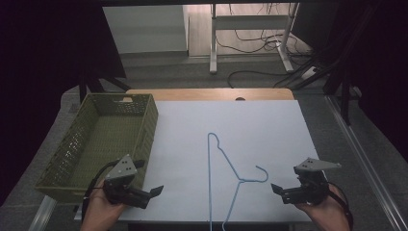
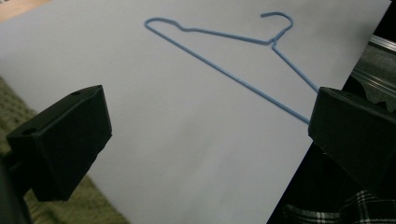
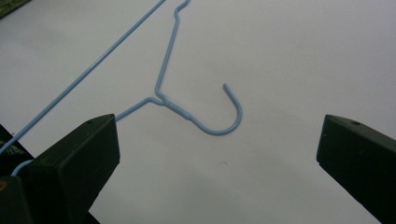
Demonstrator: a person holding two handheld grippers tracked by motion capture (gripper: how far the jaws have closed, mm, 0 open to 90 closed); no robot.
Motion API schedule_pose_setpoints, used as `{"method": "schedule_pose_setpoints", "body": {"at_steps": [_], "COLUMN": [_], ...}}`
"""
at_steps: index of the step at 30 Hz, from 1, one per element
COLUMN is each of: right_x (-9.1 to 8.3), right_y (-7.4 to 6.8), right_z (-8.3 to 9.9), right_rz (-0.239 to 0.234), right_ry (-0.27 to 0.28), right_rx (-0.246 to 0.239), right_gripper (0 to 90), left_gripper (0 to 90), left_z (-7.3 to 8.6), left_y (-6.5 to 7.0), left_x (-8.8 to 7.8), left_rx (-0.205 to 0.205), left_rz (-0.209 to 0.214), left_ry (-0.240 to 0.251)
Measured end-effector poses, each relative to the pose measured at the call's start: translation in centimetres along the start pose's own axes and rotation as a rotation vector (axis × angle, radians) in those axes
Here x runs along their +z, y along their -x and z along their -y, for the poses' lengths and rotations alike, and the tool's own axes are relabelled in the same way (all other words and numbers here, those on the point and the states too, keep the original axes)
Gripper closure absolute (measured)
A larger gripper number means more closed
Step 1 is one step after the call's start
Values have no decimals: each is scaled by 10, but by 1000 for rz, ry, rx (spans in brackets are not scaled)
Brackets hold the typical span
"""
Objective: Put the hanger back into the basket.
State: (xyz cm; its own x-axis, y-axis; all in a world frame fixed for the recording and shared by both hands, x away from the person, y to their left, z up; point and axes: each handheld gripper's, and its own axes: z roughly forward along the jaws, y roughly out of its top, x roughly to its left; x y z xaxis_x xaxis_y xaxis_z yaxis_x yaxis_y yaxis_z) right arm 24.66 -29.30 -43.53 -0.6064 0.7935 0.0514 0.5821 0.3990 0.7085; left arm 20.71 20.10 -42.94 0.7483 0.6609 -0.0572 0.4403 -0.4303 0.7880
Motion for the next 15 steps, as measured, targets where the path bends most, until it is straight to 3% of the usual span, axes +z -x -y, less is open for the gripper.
{"method": "schedule_pose_setpoints", "body": {"at_steps": [8, 11, 15], "right_x": [6, 9, 13], "right_y": [0, 0, 1], "right_z": [-7, -9, -12], "right_rz": [-11, -14, -14], "right_ry": [6, 4, 9], "right_rx": [2, -1, 0], "right_gripper": [23, 27, 29], "left_gripper": [2, 4, 5], "left_z": [-10, -12, -13], "left_y": [12, 13, 13], "left_x": [19, 28, 39], "left_rx": [46, 64, 51], "left_rz": [100, 116, 142], "left_ry": [16, 8, 1]}}
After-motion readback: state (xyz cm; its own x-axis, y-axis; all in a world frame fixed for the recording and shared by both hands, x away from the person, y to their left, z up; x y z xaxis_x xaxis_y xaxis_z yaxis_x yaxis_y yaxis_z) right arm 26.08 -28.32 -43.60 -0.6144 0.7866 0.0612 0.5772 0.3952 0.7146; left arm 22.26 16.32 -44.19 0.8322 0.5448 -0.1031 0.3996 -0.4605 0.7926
